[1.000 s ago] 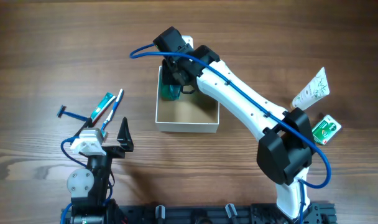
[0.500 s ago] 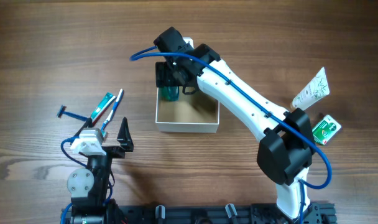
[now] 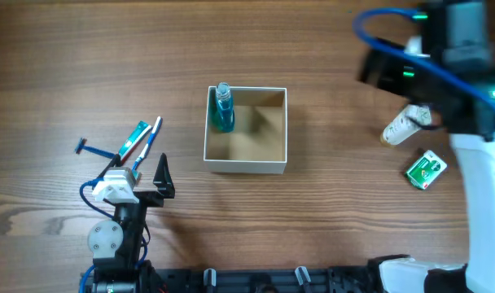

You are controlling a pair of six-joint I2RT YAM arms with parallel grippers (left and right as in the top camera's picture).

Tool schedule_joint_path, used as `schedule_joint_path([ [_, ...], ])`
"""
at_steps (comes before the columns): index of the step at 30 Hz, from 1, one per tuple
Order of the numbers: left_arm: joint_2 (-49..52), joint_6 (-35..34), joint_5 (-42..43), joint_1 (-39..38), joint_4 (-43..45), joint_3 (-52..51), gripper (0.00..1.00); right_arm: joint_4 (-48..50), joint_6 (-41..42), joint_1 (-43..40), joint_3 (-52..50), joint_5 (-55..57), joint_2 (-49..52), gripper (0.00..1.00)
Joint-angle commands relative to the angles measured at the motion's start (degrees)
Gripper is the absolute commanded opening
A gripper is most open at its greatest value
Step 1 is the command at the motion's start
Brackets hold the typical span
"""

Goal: Pack container
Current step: 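Grasp the white Pantene tube with the right gripper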

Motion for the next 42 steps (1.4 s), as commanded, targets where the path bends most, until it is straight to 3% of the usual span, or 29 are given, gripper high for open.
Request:
schedule_joint_path([
  [1,-0.4,-0.6,-0.3,0.3,0.1,-0.5,1.0,-1.4,-15.8,-9.8,-1.5,-3.8,1.2,1.0],
  [6,-0.4,-0.6,-0.3,0.3,0.1,-0.5,1.0,0.5,-19.0,-16.9,-7.2,-5.2,3.7,1.0],
  [18,-0.4,-0.6,-0.3,0.3,0.1,-0.5,1.0,16.7,-21.8,-17.2,-27.3,-6.7,8.7,0.99],
  [21,-0.4,-0.6,-0.3,0.3,0.1,-0.5,1.0,17.6,-21.7,-17.2,-27.5,-6.9,10.0,0.84],
  [25,-0.4,-0.6,-0.3,0.3,0.1,-0.5,1.0,18.6,-21.2,-17.2,-27.5,-6.9,10.0,0.42],
  [27,-0.4,-0.6,-0.3,0.3,0.1,-0.5,1.0,18.8,-20.3,-17.2,-27.5,-6.9,10.0,0.3],
  [32,-0.4,-0.6,-0.3,0.3,0.1,-0.5,1.0,18.8,-20.3,-17.2,-27.5,-6.9,10.0,0.13],
  [33,-0.4,-0.6,-0.3,0.3,0.1,-0.5,1.0,18.8,-20.3,-17.2,-27.4,-6.9,10.0,0.06],
  [42,-0.4,-0.6,-0.3,0.3,0.1,-0.5,1.0,12.7,-15.3,-16.4,-21.8,-11.0,7.6,0.04],
])
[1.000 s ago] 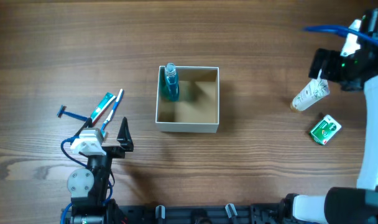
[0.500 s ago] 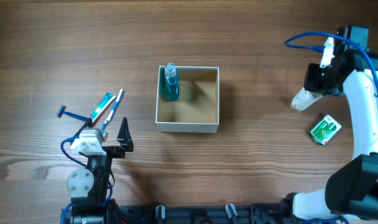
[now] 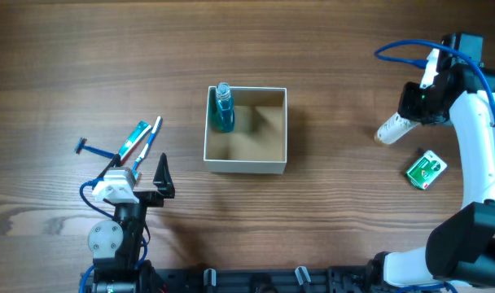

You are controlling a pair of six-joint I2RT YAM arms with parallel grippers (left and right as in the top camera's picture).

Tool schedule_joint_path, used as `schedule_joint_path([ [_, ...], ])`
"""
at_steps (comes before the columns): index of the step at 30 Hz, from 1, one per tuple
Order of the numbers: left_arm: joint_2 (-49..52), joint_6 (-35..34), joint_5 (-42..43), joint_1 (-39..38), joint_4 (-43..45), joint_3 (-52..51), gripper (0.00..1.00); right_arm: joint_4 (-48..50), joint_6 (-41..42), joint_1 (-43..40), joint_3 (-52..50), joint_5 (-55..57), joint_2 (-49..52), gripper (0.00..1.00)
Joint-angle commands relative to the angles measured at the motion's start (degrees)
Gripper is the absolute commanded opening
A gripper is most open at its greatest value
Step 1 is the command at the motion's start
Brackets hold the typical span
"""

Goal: Pack container
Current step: 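Grasp the white Pantene tube with the right gripper, then lower the Pantene tube upright into the box and open the right gripper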

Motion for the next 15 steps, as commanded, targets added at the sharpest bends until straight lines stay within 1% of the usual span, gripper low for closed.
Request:
schedule_joint_path([
  [1,-0.4,-0.6,-0.3,0.3,0.1,-0.5,1.0,-6.3,2.9,1.1,6.8,-5.9,-2.7,0.05],
  [4,-0.4,-0.6,-0.3,0.3,0.1,-0.5,1.0,-12.8,4.8,4.2,13.2,-6.1,-5.4,0.04],
  [9,-0.4,-0.6,-0.3,0.3,0.1,-0.5,1.0,-23.6,11.4,16.6,26.9,-5.3,-7.1,0.04],
  [12,-0.4,-0.6,-0.3,0.3,0.1,-0.5,1.0,-23.9,15.6,26.9,32.1,-4.5,-7.1,0.04],
  [15,-0.4,-0.6,-0.3,0.3,0.1,-0.5,1.0,-20.1,20.5,35.5,32.6,-1.9,-6.3,0.04],
])
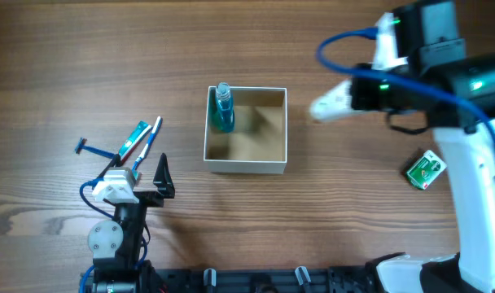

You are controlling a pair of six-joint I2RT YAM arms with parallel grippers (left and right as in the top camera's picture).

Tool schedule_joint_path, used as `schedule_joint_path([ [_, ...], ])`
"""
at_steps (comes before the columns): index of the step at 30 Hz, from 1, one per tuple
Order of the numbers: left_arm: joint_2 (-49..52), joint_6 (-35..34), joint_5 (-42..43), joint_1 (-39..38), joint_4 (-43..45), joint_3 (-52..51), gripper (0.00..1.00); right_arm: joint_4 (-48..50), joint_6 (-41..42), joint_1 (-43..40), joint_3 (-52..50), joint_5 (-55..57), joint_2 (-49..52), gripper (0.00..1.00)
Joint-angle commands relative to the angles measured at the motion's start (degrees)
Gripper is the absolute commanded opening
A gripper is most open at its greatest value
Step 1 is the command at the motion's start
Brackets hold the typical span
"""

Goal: Pack container
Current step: 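Lower the Pantene tube upright into the box and open the right gripper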

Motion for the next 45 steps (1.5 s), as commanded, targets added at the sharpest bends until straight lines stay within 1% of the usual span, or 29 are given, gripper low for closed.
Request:
schedule_joint_path([
  [1,-0.4,-0.9,-0.3,0.3,0.1,-0.5,1.0,3.0,6.9,7.1,1.8,2.1,0.7,0.04],
  [5,-0.4,-4.4,-0.3,0.3,0.1,-0.5,1.0,7.2,7.6,11.0,1.8,2.1,6.6,0.04],
  [9,-0.4,-4.6,-0.3,0.3,0.1,-0.5,1.0,11.6,7.4,11.5,3.5,3.9,12.2,0.04],
  [12,-0.4,-4.6,-0.3,0.3,0.1,-0.5,1.0,12.6,7.3,11.5,4.8,5.9,15.9,0.04],
  [18,-0.4,-4.6,-0.3,0.3,0.1,-0.5,1.0,12.3,6.1,11.5,4.8,6.0,25.0,0.04],
  [21,-0.4,-4.6,-0.4,0.3,0.1,-0.5,1.0,14.1,6.1,11.5,4.8,6.5,28.7,0.04],
  [27,-0.4,-4.4,-0.6,0.3,0.1,-0.5,1.0,17.1,5.9,11.5,4.7,7.8,29.4,0.04],
  [31,-0.4,-4.4,-0.6,0.3,0.0,-0.5,1.0,17.6,5.8,11.5,4.2,10.4,29.5,0.04],
  [35,-0.4,-4.4,-0.6,0.3,0.1,-0.5,1.0,17.4,5.2,11.5,4.2,10.4,29.7,0.05],
  [37,-0.4,-4.4,-0.6,0.3,0.1,-0.5,1.0,17.3,4.4,11.5,4.2,10.1,29.7,0.18],
  [39,-0.4,-4.4,-0.6,0.3,0.1,-0.5,1.0,17.1,4.4,11.5,4.2,10.1,29.7,0.2],
  [40,-0.4,-4.4,-0.6,0.3,0.1,-0.5,1.0,17.1,4.4,11.5,4.2,10.1,29.7,0.29],
  [41,-0.4,-4.4,-0.6,0.3,0.1,-0.5,1.0,17.1,4.4,11.5,4.2,10.1,29.7,0.4],
  [43,-0.4,-4.4,-0.6,0.3,0.1,-0.5,1.0,16.7,4.4,11.5,4.2,10.1,29.7,0.41],
  [45,-0.4,-4.4,-0.6,0.3,0.1,-0.5,1.0,16.5,4.3,11.5,4.2,10.1,29.7,0.47],
])
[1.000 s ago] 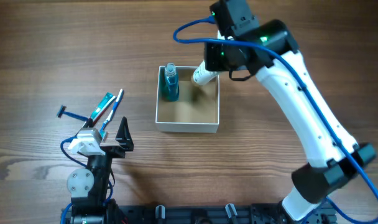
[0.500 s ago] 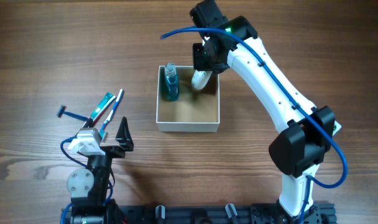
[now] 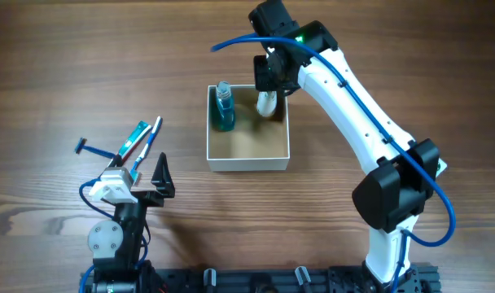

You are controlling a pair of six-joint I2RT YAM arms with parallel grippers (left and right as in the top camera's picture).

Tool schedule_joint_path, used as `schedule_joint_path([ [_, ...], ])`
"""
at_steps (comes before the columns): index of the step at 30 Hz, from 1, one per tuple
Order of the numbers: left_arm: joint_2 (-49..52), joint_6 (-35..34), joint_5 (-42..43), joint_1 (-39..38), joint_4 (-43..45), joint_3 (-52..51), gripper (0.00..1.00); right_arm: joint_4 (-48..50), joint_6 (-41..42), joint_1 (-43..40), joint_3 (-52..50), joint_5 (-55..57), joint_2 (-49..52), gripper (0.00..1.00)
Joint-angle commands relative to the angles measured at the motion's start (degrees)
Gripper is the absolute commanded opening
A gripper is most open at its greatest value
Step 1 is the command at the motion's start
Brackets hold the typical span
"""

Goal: Pack container
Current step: 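Lower the Pantene tube upright into the box and open the right gripper, then move the right gripper to the green Dettol soap bar and grasp it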

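Note:
The white open box [image 3: 248, 163] stands mid-table with a blue bottle [image 3: 223, 110] upright in its back left corner. My right gripper [image 3: 269, 88] hangs over the box's back right corner, shut on a white tube [image 3: 266, 104]. The tube points down into that corner, and whether it touches the floor cannot be told. My left gripper [image 3: 160, 173] rests low at the front left, well away from the box. From above I cannot tell how its fingers stand.
A teal tube [image 3: 135, 137], a white and blue toothbrush [image 3: 149, 140] and a blue razor [image 3: 89, 148] lie left of the box, just beyond the left gripper. The right arm stretches from the front right across the table to the box.
The right gripper, holding the white tube, was in the air to the right of the box. It is now over the box's back right corner with the tube inside. The left arm is unchanged.
The white tube lay at the right of the table beside a green packet, with the right gripper above it, then down at it. Then the gripper held the tube lifted near the box's right side. Now the tube is in the box's back right corner, still held.

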Motion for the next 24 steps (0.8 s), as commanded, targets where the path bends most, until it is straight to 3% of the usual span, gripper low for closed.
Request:
schedule_joint_path([
  [1,-0.4,-0.5,-0.6,0.3,0.1,-0.5,1.0,-0.3,-0.2,0.2,1.3,1.4,-0.9,0.49],
  [8,-0.4,-0.5,-0.6,0.3,0.1,-0.5,1.0,-1.7,-1.6,0.2,1.9,1.4,-3.0,0.57],
  [13,-0.4,-0.5,-0.6,0.3,0.1,-0.5,1.0,-1.5,-1.0,-0.3,2.8,5.2,-14.5,0.61],
  [14,-0.4,-0.5,-0.6,0.3,0.1,-0.5,1.0,-1.5,0.7,-1.0,2.8,6.3,-16.8,0.69],
  [15,-0.4,-0.5,-0.6,0.3,0.1,-0.5,1.0,-1.6,3.3,-2.2,2.8,7.3,-19.3,0.75],
  [18,-0.4,-0.5,-0.6,0.3,0.1,-0.5,1.0,-4.7,11.6,-9.0,2.8,7.4,-24.2,0.77],
  [21,-0.4,-0.5,-0.6,0.3,0.1,-0.5,1.0,-12.1,18.1,-18.7,2.7,5.3,-25.1,0.99],
  [24,-0.4,-0.5,-0.6,0.3,0.1,-0.5,1.0,-15.6,17.8,-27.3,-1.8,2.2,-24.9,1.0],
])
